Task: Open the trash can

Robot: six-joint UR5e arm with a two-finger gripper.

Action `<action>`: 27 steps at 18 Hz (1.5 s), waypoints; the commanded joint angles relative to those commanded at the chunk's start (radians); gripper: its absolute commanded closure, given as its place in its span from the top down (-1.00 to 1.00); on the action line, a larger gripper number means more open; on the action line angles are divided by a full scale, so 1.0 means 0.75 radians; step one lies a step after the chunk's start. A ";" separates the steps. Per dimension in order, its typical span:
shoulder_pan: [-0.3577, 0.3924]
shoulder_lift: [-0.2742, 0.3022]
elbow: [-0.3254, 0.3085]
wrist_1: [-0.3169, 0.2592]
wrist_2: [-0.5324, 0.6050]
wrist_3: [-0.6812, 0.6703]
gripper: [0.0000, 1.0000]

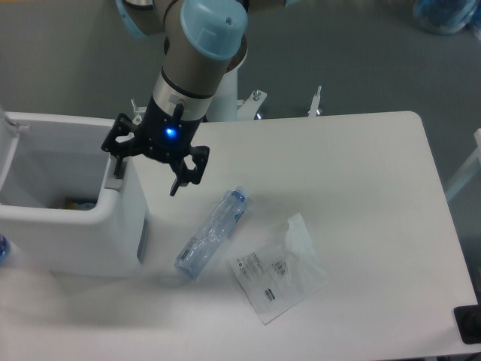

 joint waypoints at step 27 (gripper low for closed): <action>0.444 -0.131 0.065 0.196 0.258 0.574 1.00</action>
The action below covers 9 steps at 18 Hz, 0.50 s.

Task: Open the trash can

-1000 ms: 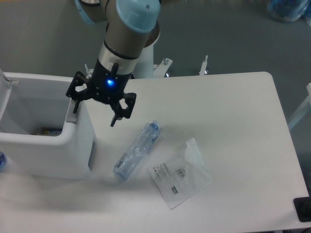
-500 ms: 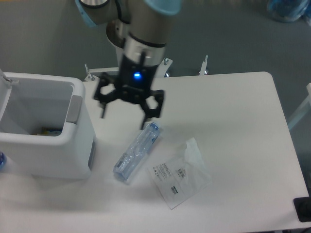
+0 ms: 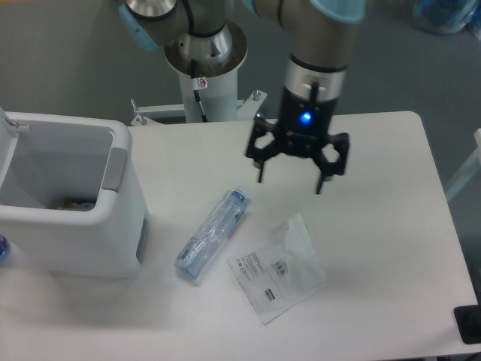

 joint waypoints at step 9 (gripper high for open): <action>0.164 -0.217 0.047 0.055 0.288 0.642 1.00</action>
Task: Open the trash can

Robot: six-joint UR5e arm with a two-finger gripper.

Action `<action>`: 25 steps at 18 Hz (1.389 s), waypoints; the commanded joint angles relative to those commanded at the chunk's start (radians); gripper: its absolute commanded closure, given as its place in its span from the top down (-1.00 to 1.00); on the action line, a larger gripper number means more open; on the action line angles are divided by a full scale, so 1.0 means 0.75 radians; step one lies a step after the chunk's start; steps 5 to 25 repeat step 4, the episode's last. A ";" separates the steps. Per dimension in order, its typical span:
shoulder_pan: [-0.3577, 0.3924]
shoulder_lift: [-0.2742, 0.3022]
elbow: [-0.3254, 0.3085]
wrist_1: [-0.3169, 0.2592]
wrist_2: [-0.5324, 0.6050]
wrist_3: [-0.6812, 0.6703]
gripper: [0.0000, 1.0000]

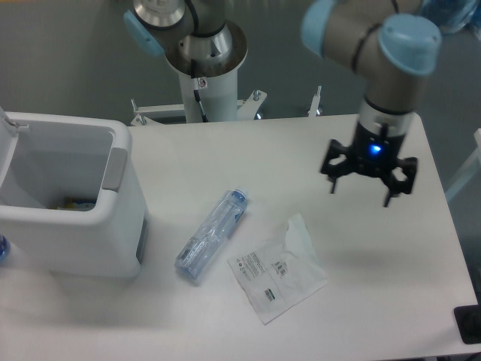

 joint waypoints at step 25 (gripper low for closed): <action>-0.002 -0.002 0.008 0.000 0.008 0.031 1.00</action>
